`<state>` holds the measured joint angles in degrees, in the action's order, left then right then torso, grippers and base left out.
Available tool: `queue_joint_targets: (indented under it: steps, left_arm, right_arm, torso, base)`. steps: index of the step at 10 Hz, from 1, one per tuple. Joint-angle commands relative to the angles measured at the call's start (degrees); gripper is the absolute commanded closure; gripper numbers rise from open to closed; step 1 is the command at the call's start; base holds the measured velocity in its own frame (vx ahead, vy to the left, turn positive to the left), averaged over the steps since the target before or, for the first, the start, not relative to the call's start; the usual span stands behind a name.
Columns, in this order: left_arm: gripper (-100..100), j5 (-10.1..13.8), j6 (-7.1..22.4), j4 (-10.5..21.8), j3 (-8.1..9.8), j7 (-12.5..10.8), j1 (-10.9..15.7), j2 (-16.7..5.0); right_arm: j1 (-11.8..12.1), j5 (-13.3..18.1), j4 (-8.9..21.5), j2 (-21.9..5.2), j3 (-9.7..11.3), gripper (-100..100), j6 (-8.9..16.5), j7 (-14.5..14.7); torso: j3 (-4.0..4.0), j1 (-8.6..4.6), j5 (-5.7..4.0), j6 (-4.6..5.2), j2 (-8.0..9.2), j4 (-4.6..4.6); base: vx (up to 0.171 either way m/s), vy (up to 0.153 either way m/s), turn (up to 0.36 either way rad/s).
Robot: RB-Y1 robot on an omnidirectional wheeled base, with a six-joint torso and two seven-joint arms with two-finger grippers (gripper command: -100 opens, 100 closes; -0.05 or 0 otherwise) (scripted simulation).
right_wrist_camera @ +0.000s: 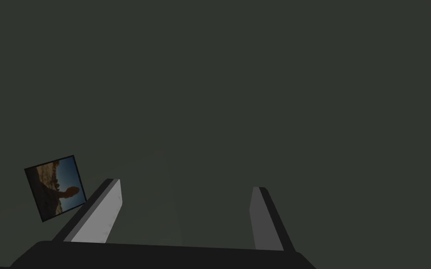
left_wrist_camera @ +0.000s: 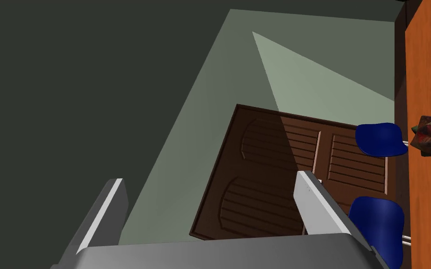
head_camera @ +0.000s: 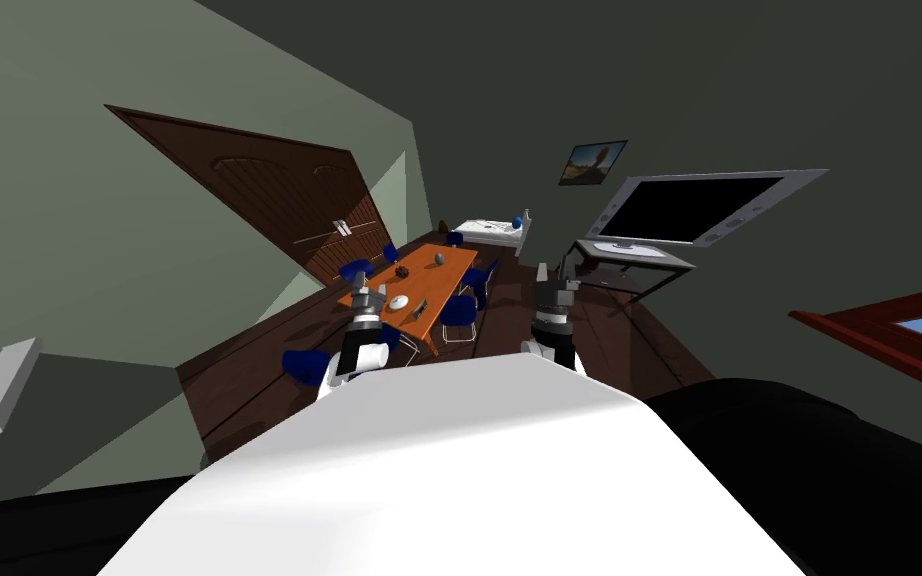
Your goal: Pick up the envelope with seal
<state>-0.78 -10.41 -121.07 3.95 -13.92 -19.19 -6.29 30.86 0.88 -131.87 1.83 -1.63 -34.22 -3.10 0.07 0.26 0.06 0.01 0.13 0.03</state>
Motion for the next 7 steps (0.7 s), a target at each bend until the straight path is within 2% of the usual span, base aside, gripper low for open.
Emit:
queue_joint_targets:
  steps: [1,2,3,4,5,6,7]
  left_arm:
    - [-100,0.07,1.10,1.82,1.01,-1.19,0.95,-0.63]
    - [-100,-0.27,3.53,4.00,2.35,-2.91,2.40,-0.93]
    - [-100,-0.27,3.53,4.31,2.35,-2.91,2.40,-0.93]
    - [-100,-0.62,5.72,6.68,3.74,-4.70,3.96,-1.17]
    - [-100,-0.62,6.13,6.97,3.74,-4.70,3.96,-1.17]
    - [-100,-0.97,8.33,9.65,5.18,-6.55,5.61,-1.37]
    - [-100,-0.97,8.86,9.79,5.18,-6.55,5.61,-1.37]
  right_arm:
    - [0.00,0.00,0.00,0.00,0.00,0,0.00,0.00]
    - [0.01,0.00,0.00,0.00,0.00,0,0.00,0.00]
    - [0.00,0.00,0.00,0.00,0.00,0,0.00,0.00]
    - [0.01,0.00,0.00,0.00,0.00,0,0.00,0.00]
    - [0.00,0.00,0.00,0.00,0.00,0,0.00,0.00]
    - [0.01,0.00,0.00,0.00,0.00,0,0.00,0.00]
    - [0.00,0.00,0.00,0.00,0.00,0,0.00,0.00]
  torso:
    - [0.00,0.00,0.00,0.00,0.00,0.00]
    - [-0.01,-0.05,-0.01,-0.02,-0.02,0.00]
    - [-0.01,-0.03,-0.01,0.00,-0.02,0.00]
    - [-0.02,-0.05,-0.01,-0.02,-0.04,-0.01]
    - [-0.03,-0.03,-0.01,0.00,-0.06,-0.01]
    - [-0.03,-0.04,-0.01,-0.02,-0.06,-0.01]
    - [-0.02,-0.02,-0.01,-0.01,-0.03,0.00]
  base:
    - [-0.036,0.044,-0.053]
    - [-0.041,0.049,-0.098]
    - [-0.031,0.049,-0.067]
    - [-0.031,0.055,-0.104]
    - [-0.032,0.049,-0.068]
    - [-0.040,0.055,-0.129]
    - [-0.034,0.051,-0.065]
